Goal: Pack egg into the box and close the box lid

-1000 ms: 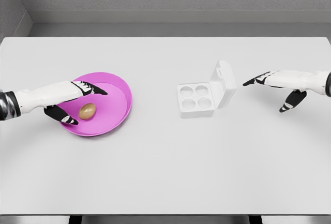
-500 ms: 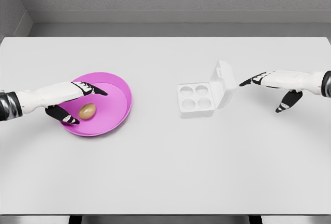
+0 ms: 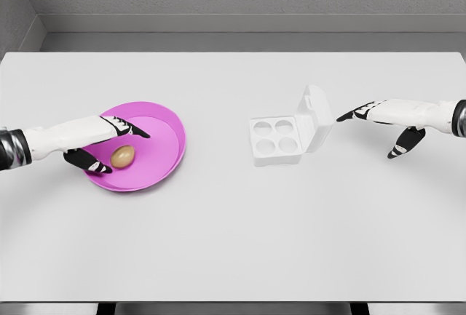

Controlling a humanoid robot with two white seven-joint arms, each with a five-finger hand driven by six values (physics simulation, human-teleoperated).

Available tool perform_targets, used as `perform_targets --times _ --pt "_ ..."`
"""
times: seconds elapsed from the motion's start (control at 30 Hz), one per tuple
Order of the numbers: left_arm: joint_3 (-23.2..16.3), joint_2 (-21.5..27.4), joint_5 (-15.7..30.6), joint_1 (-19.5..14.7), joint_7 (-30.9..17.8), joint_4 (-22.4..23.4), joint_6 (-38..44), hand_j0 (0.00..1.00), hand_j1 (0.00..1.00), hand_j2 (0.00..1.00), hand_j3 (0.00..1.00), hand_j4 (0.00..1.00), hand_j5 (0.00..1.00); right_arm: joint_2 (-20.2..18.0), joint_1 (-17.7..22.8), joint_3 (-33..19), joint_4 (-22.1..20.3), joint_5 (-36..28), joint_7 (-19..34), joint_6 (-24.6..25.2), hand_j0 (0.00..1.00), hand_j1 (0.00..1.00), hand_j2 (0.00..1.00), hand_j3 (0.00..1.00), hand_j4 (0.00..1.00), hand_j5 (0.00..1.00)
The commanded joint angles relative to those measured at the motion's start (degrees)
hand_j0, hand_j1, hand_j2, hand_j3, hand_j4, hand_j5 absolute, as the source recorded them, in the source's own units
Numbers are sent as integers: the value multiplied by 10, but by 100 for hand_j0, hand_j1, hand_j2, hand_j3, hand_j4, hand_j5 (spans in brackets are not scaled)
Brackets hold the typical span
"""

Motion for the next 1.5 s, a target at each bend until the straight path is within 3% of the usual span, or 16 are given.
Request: perform_targets --times 0.0,1.47 --pt "0 1 2 0 0 0 1 89 89 89 89 89 89 0 0 0 -1 -3 0 1 100 100 100 100 100 100" --pt "-10 -4 -1 1 0 12 1 86 86 86 86 86 86 6 1 1 -1 -3 0 2 100 100 100 100 100 100"
